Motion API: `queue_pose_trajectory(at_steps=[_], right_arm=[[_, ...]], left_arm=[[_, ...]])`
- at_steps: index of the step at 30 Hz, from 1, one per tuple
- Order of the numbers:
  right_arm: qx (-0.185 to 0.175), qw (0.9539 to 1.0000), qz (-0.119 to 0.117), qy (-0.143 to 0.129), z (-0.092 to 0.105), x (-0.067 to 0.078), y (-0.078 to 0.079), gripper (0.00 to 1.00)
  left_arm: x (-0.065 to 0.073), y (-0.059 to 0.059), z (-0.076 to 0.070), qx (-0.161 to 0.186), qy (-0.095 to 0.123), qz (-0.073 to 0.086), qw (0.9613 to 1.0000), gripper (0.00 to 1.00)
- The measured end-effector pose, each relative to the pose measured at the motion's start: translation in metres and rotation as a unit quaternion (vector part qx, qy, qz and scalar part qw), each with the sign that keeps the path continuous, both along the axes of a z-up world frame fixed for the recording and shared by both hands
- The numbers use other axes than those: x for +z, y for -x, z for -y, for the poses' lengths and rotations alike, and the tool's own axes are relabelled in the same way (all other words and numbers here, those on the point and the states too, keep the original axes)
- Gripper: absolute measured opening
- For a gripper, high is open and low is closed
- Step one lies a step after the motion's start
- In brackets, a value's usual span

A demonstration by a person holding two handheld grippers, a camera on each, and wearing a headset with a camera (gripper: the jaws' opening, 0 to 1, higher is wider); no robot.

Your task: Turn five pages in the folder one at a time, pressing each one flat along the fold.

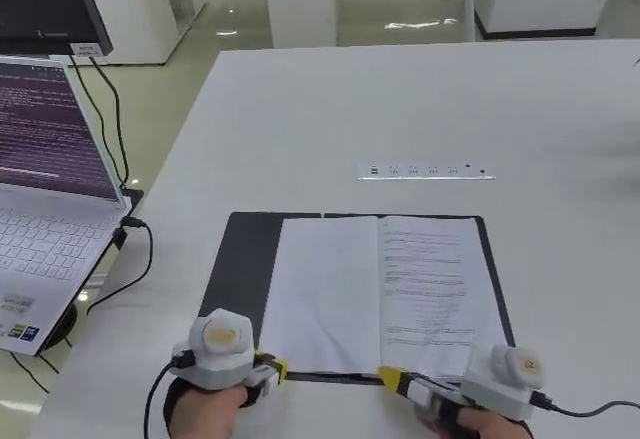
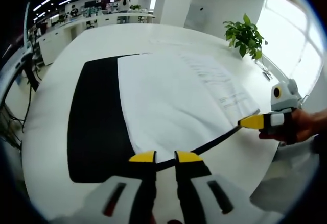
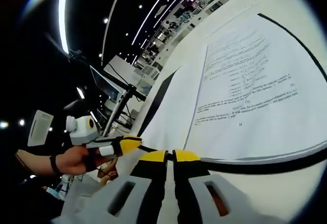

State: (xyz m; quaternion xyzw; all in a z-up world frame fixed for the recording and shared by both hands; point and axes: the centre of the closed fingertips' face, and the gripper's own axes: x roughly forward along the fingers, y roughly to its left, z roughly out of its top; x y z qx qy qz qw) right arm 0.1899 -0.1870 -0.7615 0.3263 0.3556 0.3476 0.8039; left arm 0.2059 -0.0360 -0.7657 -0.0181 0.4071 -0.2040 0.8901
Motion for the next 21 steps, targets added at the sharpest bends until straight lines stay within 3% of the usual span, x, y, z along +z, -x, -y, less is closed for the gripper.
queue_pose_trajectory(at_steps=[7,16,21], right_arm=[[-0.002,0.9999,0.009,0.014,0.025,0.005,0.009,0.10],[-0.014,0.9984,0.034,0.042,0.056,0.017,0.003,0.21],[-0.038,0.9972,0.048,0.043,0.073,0.028,0.002,0.25]], left_arm=[[0.008,0.010,0.000,0.003,0.002,0.013,0.9999,0.19],[0.033,0.007,0.004,-0.016,0.002,0.045,0.9989,0.24],[0.047,0.011,0.003,-0.036,-0.003,0.060,0.9975,0.27]])
